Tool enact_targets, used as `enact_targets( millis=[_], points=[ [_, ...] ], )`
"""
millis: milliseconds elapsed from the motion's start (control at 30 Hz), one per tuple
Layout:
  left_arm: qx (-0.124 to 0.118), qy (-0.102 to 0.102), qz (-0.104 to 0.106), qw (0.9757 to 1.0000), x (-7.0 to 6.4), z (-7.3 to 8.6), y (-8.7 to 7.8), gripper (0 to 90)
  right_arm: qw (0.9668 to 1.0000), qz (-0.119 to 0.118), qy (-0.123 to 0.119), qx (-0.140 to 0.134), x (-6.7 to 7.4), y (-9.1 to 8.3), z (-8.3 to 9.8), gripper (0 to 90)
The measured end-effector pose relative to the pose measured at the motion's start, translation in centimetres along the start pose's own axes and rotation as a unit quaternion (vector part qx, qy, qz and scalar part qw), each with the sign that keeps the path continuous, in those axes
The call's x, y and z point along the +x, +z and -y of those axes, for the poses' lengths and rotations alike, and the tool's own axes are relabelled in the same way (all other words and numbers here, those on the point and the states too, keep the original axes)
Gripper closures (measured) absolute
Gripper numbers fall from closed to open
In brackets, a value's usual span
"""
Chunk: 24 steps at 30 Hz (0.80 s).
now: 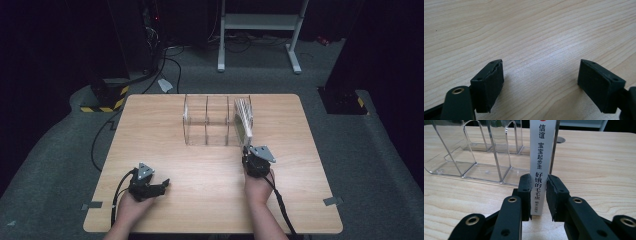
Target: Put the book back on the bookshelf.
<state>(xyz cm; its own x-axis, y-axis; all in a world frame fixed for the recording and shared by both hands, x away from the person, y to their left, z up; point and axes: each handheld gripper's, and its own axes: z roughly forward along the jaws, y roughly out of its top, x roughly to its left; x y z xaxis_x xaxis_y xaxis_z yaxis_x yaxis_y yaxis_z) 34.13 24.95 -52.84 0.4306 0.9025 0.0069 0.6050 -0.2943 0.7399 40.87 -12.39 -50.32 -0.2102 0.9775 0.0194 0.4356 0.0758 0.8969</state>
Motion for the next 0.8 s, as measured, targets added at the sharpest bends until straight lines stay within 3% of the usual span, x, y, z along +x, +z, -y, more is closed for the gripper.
enact_targets(
  millis=[300,800],
  points=[
    [-0.001,0.0,0.0,1.0,-0.01,0.0,0.01,21.1,0.9999,0.002,0.016,-0.002,0.17,0.24,-0.05,73.8],
    [0.0,0.0,0.0,1.0,0.0,0.0,0.0,21.1,0.9997,0.007,0.022,0.0,0.48,0.74,-0.4,73.3]
  ],
)
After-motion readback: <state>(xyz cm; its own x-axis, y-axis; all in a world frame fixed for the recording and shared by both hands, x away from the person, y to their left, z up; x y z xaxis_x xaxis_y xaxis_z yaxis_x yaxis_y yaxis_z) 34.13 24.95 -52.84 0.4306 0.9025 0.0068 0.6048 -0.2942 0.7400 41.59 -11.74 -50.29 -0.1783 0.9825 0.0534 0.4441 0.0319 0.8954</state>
